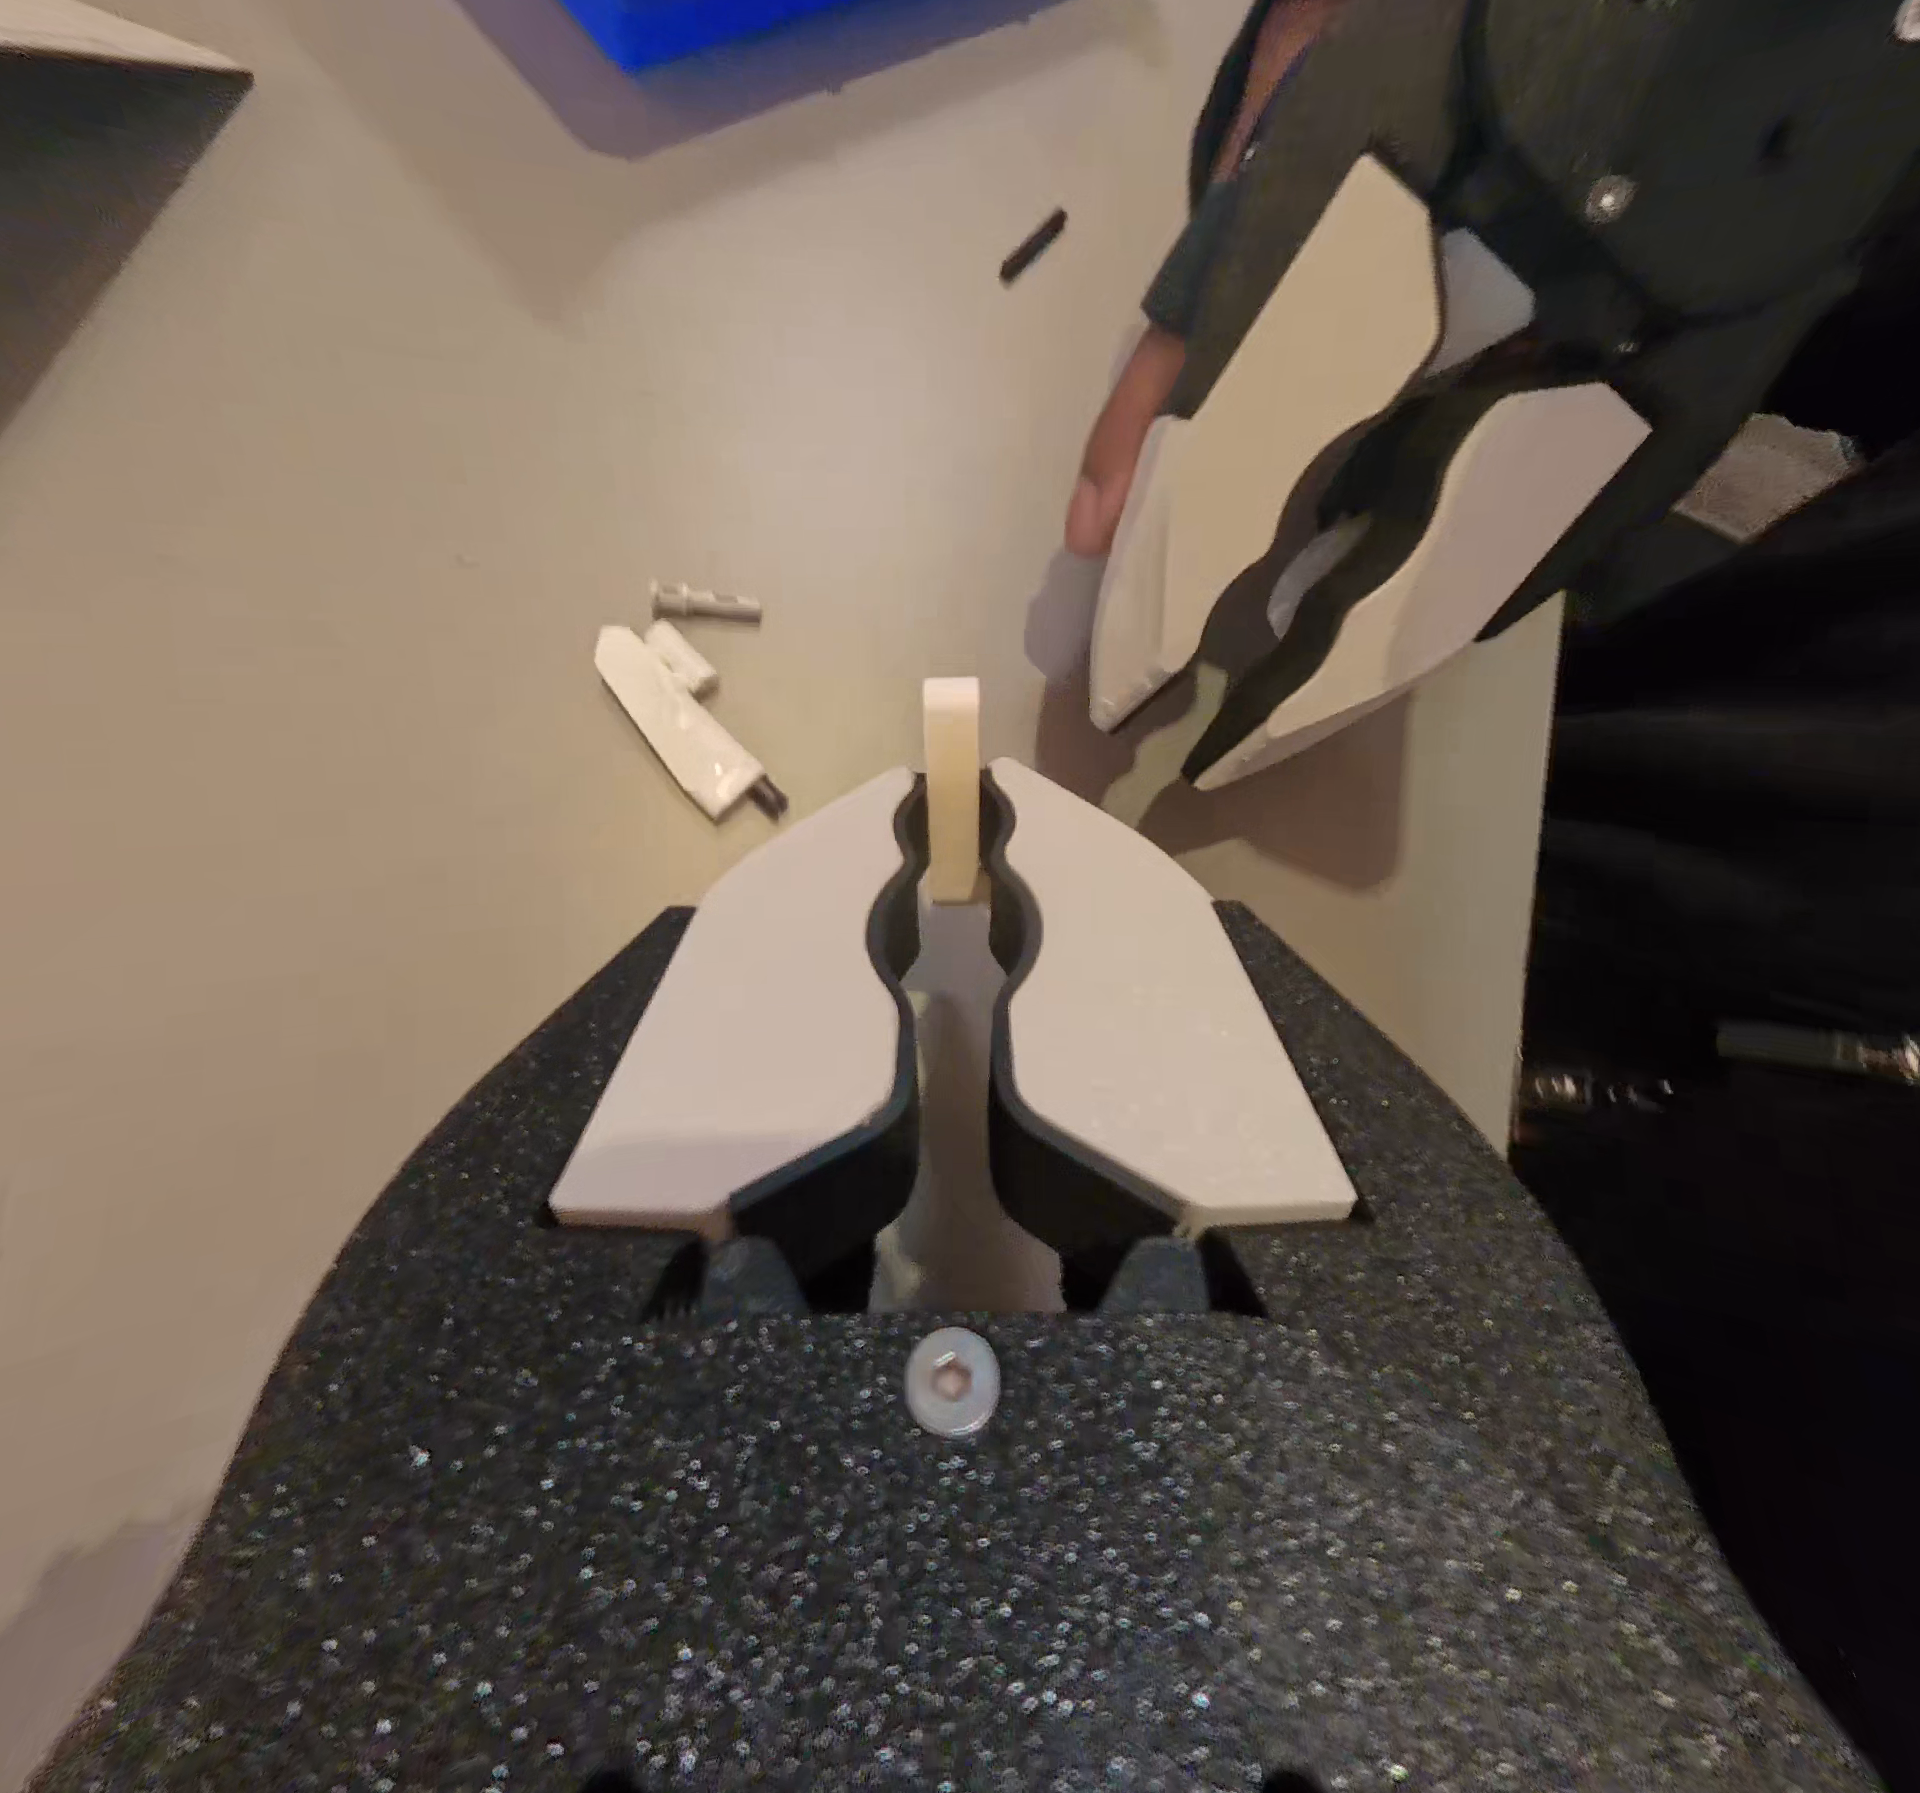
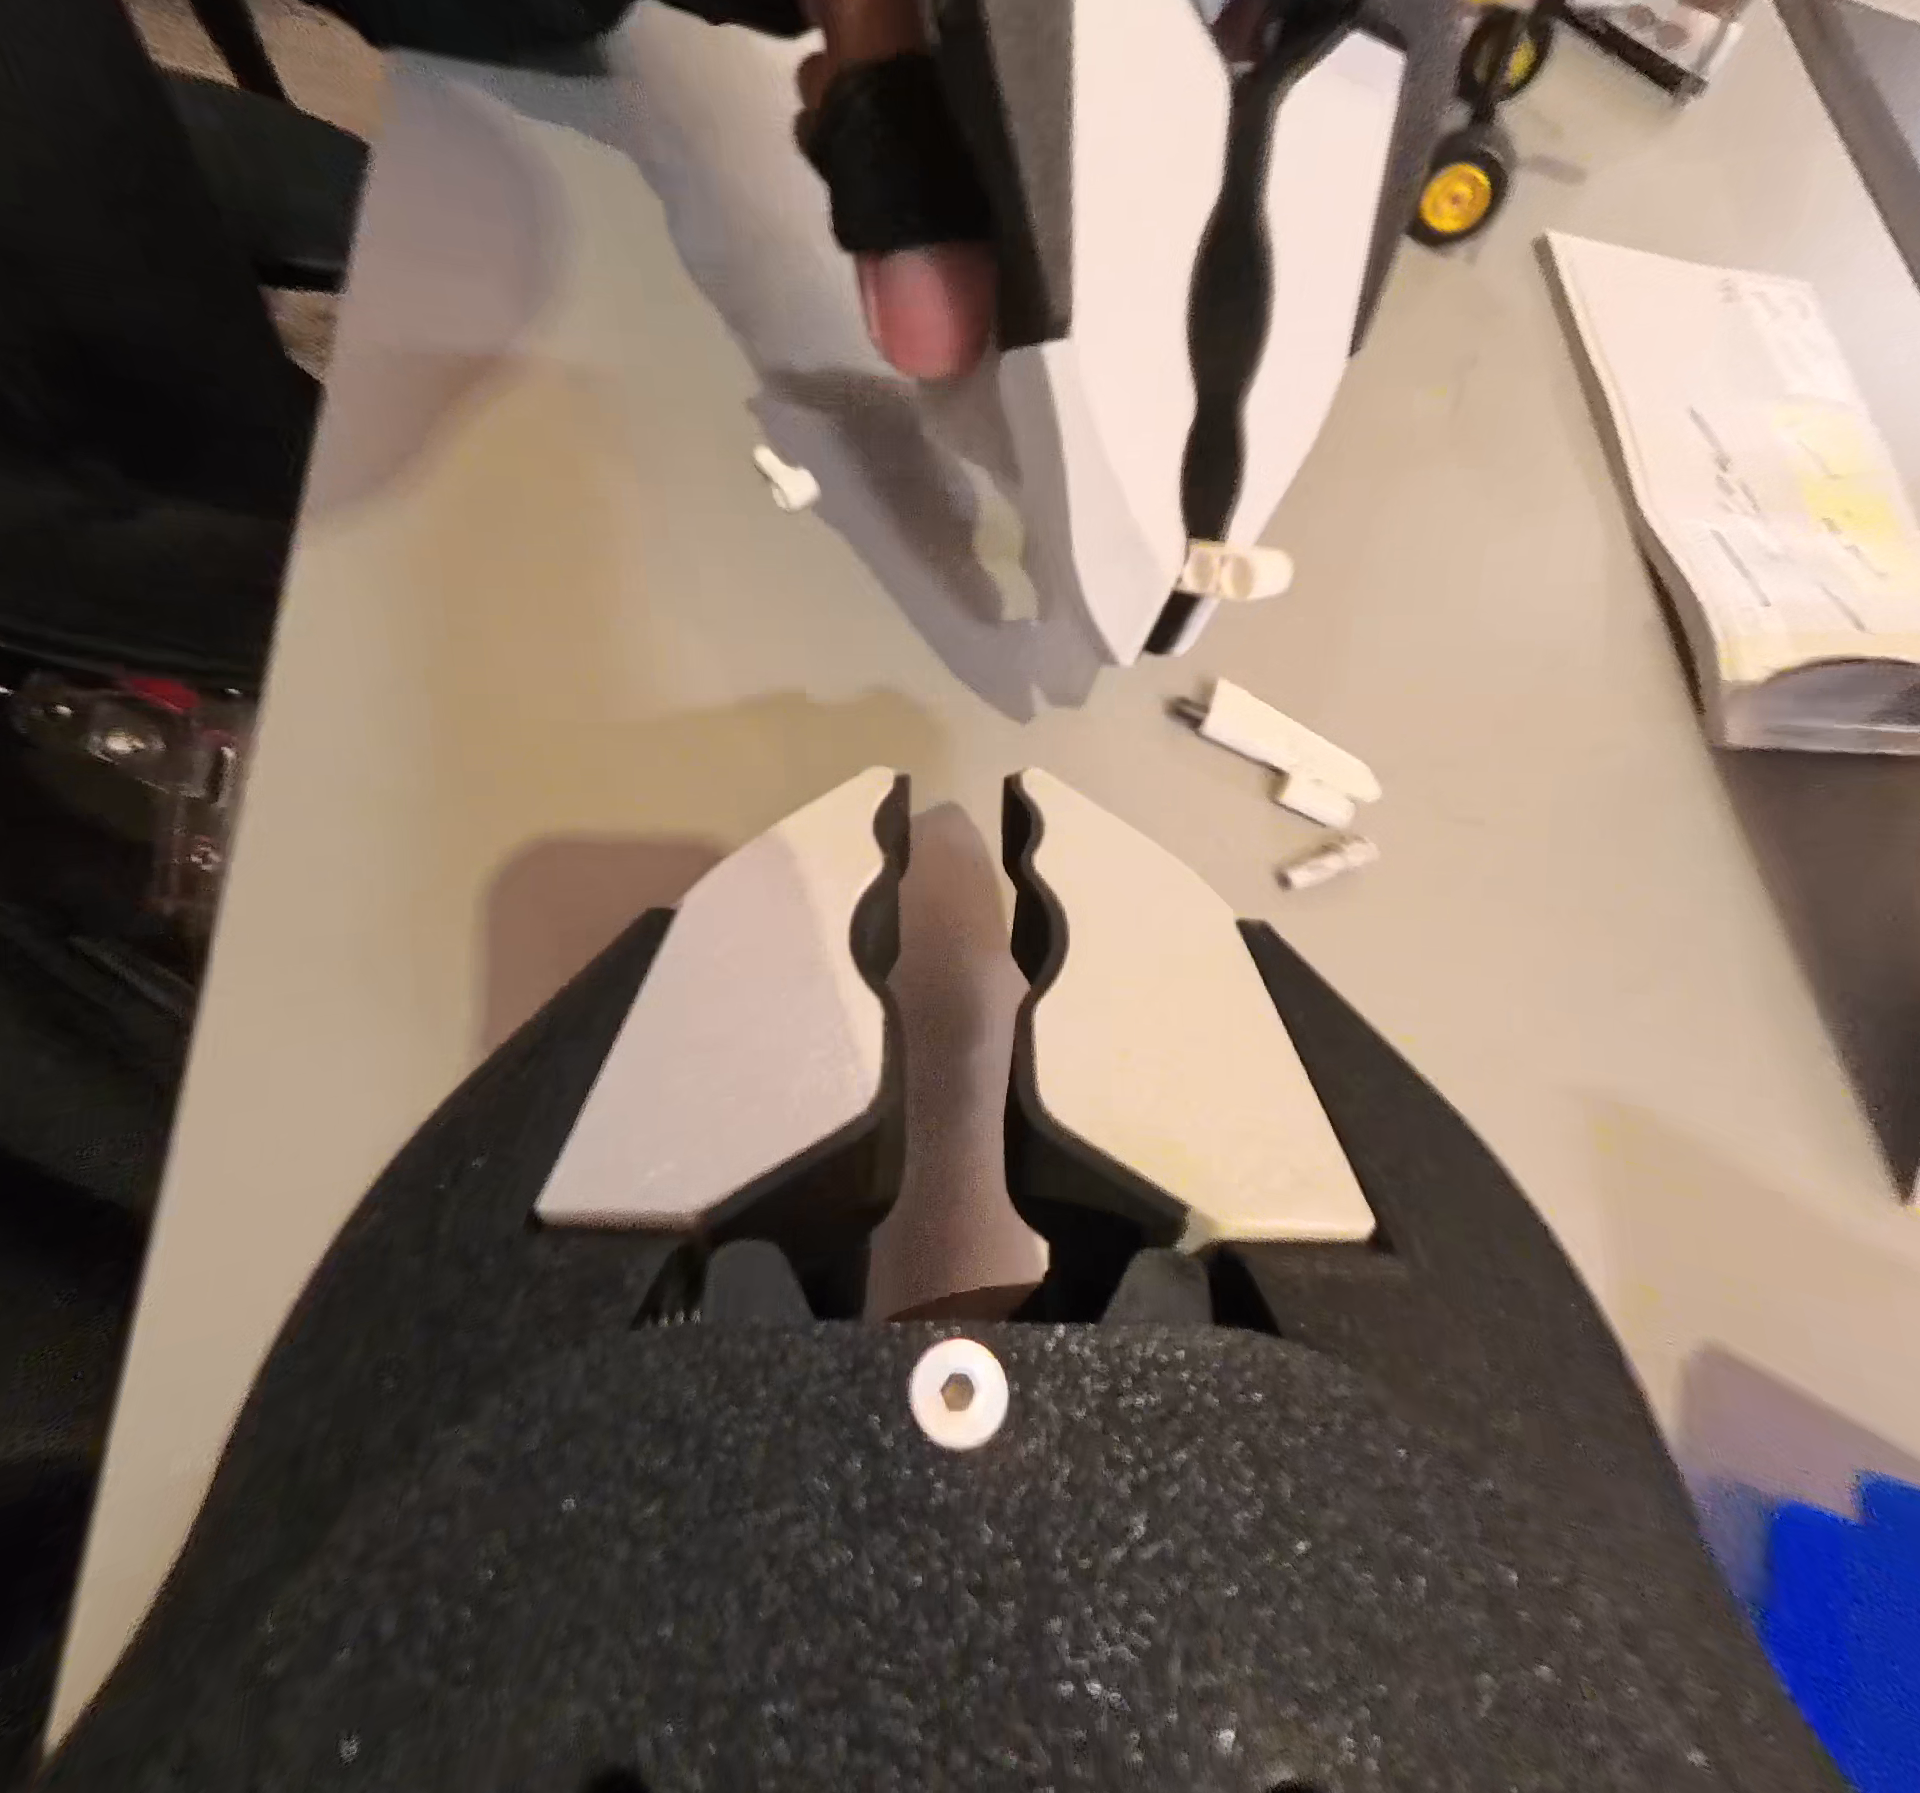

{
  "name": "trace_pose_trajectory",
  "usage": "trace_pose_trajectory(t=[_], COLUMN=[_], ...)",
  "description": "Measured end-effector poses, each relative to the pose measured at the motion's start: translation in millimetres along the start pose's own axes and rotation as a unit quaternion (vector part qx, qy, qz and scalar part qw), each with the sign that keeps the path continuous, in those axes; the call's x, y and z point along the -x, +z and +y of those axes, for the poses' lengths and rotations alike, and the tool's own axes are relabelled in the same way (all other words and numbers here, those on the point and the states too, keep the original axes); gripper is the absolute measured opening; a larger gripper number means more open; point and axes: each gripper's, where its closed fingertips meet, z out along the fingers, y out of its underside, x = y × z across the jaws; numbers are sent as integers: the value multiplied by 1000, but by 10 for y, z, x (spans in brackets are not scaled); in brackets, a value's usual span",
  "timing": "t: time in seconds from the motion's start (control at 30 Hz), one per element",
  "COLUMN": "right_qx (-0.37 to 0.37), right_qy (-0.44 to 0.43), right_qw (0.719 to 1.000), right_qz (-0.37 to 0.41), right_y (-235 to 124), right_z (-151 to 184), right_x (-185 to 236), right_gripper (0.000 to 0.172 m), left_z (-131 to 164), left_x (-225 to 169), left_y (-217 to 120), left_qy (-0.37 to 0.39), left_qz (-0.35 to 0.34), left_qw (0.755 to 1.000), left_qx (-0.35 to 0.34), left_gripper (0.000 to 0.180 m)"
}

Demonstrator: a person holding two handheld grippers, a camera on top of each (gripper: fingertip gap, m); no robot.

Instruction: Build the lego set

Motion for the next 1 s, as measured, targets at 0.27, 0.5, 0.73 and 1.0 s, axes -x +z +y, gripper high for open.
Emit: trace_pose_trajectory(t=[0.27, 0.5, 0.73, 1.0], right_qx=[-31, -18, 4, 10], right_qy=[-43, -109, -111, -108], right_qw=[993, 979, 974, 972], right_qz=[-106, -174, -197, -208], right_y=[397, 667, 729, 758], right_z=[-254, -337, -317, -342], right_x=[281, 308, 323, 391], right_gripper=[22, 25, 24, 8], left_z=[708, 969, 952, 904], left_x=[-235, -402, -367, -350], left_y=[-489, -423, -345, -299], left_qy=[-4, -11, -35, -54], left_qz=[-21, -45, -53, -59], left_qw=[995, 991, 992, 993], left_qx=[95, 129, 113, 91], left_gripper=[8, 8, 8, 8])
